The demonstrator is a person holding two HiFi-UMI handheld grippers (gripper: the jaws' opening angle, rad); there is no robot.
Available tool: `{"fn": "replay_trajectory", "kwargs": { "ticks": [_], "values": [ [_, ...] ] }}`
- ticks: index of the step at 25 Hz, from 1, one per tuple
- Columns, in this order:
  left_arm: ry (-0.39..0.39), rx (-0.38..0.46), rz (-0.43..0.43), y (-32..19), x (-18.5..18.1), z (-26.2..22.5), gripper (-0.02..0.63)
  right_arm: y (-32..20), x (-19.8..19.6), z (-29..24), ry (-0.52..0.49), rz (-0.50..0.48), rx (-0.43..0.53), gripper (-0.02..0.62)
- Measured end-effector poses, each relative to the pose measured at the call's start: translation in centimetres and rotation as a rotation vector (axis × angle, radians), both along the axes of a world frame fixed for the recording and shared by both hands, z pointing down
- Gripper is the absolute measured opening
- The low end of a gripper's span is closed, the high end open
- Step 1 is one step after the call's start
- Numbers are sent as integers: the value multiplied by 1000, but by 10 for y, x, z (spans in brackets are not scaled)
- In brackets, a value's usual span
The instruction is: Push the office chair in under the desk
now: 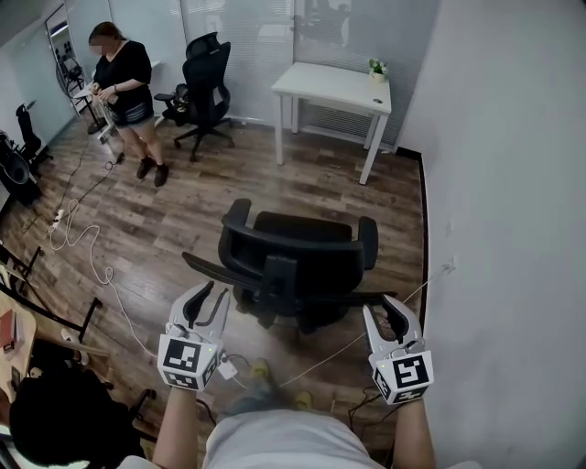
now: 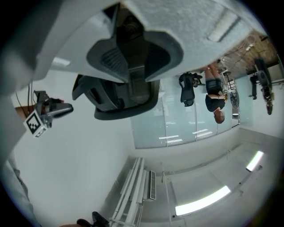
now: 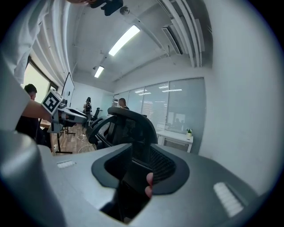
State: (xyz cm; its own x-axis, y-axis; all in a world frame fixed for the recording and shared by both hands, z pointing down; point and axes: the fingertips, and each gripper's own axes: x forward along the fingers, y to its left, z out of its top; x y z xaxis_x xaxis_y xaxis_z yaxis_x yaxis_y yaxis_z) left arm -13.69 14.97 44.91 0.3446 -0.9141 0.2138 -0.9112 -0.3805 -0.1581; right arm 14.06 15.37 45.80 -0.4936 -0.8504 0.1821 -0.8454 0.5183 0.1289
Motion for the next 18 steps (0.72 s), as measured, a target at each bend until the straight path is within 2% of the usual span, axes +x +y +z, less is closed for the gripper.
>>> {"fn": "replay_trajectory", "kwargs": {
  "ticks": [6, 11, 14, 18],
  "values": [
    [-8, -17, 63, -29, -19, 7, 117, -16, -24, 5, 69, -22, -8, 106],
    [-85, -46, 165, -41, -22, 13, 117, -19, -33, 6, 136, -120, -32, 133],
    [-193, -74, 257, -44, -20, 19, 117, -23, -33, 6, 198, -154, -51, 133],
    [-422, -137, 394, -37, -17, 43, 135, -19, -36, 23, 372, -228, -110, 133]
  ]
}}
